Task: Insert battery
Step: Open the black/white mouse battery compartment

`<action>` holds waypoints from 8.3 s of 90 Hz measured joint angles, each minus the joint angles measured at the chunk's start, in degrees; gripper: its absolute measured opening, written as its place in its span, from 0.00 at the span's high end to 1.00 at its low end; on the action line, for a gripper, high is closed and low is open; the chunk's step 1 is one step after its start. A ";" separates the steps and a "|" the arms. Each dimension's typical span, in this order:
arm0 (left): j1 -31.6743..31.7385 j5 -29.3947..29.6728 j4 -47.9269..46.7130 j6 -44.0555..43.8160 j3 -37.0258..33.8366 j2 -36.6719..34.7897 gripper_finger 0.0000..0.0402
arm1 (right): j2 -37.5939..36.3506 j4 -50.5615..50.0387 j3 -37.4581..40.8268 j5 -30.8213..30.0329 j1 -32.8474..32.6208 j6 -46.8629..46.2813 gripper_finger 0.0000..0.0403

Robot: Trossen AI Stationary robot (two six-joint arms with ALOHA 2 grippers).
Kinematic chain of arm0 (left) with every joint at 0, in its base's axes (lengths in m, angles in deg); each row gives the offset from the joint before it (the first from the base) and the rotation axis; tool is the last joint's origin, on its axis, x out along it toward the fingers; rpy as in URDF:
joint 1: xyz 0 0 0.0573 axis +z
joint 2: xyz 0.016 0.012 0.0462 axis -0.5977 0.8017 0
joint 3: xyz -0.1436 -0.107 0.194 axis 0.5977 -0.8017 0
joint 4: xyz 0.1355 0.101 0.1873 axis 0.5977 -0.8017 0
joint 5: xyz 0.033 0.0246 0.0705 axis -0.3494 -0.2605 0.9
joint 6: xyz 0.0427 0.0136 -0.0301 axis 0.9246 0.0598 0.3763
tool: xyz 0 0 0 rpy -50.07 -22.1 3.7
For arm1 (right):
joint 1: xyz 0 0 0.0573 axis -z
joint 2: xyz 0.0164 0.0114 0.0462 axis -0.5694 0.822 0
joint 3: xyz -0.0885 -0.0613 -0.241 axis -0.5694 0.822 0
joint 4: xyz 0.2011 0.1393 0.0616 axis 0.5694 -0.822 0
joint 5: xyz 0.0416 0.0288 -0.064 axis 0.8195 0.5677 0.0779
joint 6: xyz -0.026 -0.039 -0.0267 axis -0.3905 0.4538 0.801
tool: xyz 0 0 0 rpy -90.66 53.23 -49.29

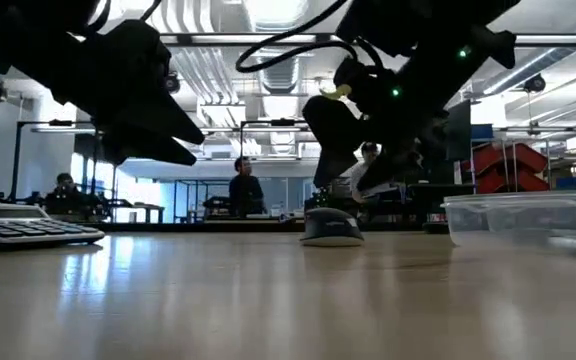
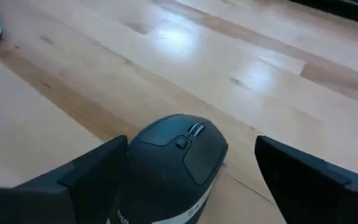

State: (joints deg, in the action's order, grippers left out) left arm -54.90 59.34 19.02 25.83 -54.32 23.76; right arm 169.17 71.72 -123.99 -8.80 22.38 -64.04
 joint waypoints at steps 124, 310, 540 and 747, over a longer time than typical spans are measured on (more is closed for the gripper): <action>0.01 -0.02 0.94 -0.04 0.00 -0.04 0.43 | 11.49 -3.09 -9.40 7.82 4.36 -5.47 0.14; -2.99 -8.42 16.38 66.70 4.87 26.36 0.49 | 11.98 11.25 -9.09 34.91 -1.16 18.10 0.33; -11.75 5.01 5.84 35.85 9.70 12.15 0.59 | 2.64 24.99 -10.56 39.77 -1.16 38.19 0.16; 4.72 -4.94 -7.05 30.39 7.82 14.49 0.32 | 12.66 26.97 -9.31 8.33 -4.13 51.25 0.37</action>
State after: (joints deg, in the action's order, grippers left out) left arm -50.18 54.40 11.97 56.22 -46.49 38.25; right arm 181.82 98.69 -133.30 -0.47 18.25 -12.79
